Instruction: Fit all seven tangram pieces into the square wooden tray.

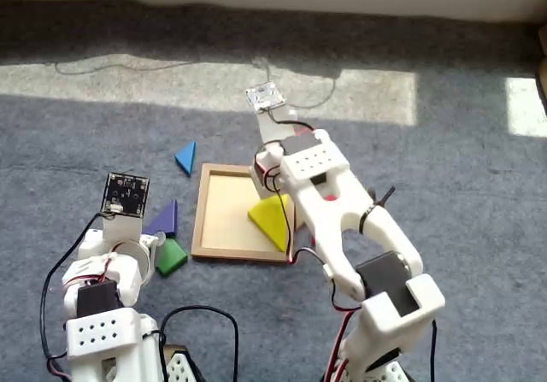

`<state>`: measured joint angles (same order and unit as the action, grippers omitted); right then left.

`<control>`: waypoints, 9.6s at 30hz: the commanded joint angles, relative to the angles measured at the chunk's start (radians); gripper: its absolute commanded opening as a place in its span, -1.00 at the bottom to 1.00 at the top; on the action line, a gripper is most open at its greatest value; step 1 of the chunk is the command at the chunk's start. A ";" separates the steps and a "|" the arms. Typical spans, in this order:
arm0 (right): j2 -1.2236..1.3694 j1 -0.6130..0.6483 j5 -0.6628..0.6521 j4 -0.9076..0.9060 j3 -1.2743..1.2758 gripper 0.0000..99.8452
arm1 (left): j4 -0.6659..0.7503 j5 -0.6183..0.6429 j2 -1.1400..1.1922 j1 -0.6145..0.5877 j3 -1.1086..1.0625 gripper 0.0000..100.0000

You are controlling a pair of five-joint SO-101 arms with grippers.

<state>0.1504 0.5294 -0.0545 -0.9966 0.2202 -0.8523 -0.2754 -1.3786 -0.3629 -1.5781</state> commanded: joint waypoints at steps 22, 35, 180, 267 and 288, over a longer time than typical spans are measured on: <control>-0.516 -0.216 0.646 -0.056 0.269 -0.85 | 0.018 0.006 -0.013 0.008 0.005 -0.48; -0.291 -0.209 0.984 -0.094 0.245 -0.14 | 0.018 0.006 -0.013 0.010 0.005 -0.48; -0.331 -0.302 -0.060 -0.440 0.039 -0.99 | 0.018 0.006 -0.013 0.010 0.005 -0.48; -0.555 -0.039 -0.249 -0.507 0.269 -0.99 | 0.018 0.006 -0.013 0.008 0.005 -0.48; -0.556 0.154 -0.106 -0.081 0.323 -0.99 | 0.018 0.006 -0.013 0.005 0.005 -0.48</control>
<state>-0.4680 0.6521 -0.1680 -1.2129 0.5577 -0.8523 -0.2754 -1.3786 -0.3629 -1.5781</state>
